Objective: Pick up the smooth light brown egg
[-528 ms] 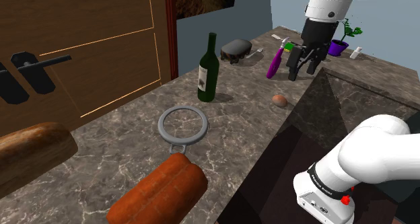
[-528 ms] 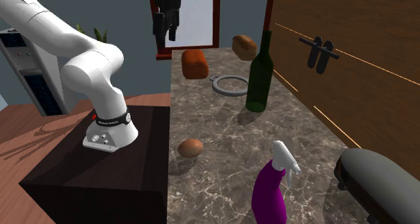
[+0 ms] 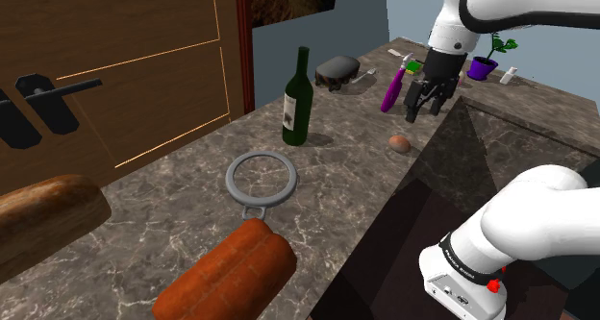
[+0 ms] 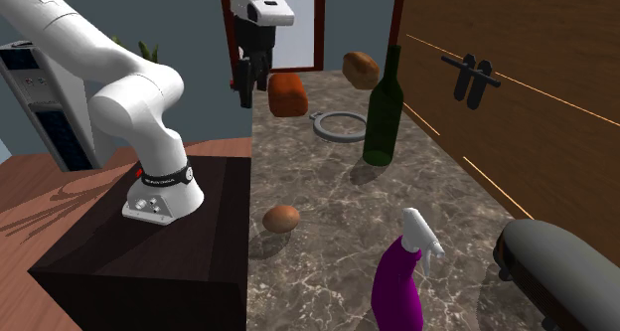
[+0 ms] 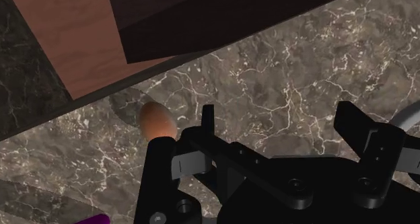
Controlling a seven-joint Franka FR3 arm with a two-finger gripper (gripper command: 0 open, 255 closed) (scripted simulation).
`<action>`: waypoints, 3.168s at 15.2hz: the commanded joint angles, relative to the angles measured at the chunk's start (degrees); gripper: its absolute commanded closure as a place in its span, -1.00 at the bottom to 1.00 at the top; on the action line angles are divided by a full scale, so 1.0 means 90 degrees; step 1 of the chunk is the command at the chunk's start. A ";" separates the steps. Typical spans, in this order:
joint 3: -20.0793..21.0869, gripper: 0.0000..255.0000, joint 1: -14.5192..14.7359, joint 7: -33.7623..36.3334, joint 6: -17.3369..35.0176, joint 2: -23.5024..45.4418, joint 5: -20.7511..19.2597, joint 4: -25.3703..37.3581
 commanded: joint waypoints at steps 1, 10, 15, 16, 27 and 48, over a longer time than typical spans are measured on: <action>-0.0211 -1.00 -0.0090 -0.0194 0.0424 0.0169 -0.0108 -0.0210; -0.1220 -1.00 -0.0422 -0.1141 0.2366 0.1618 -0.0409 -0.0591; -0.1789 -1.00 -0.0460 -0.1791 0.3416 0.2776 -0.0261 -0.0458; -0.1900 -1.00 -0.0452 -0.1944 0.3612 0.3032 -0.0184 -0.0401; -0.2110 -1.00 -0.0366 -0.2368 0.4592 0.3907 0.0173 -0.0550; -0.1977 1.00 -0.0467 -0.2055 0.3489 0.3114 -0.0140 -0.0193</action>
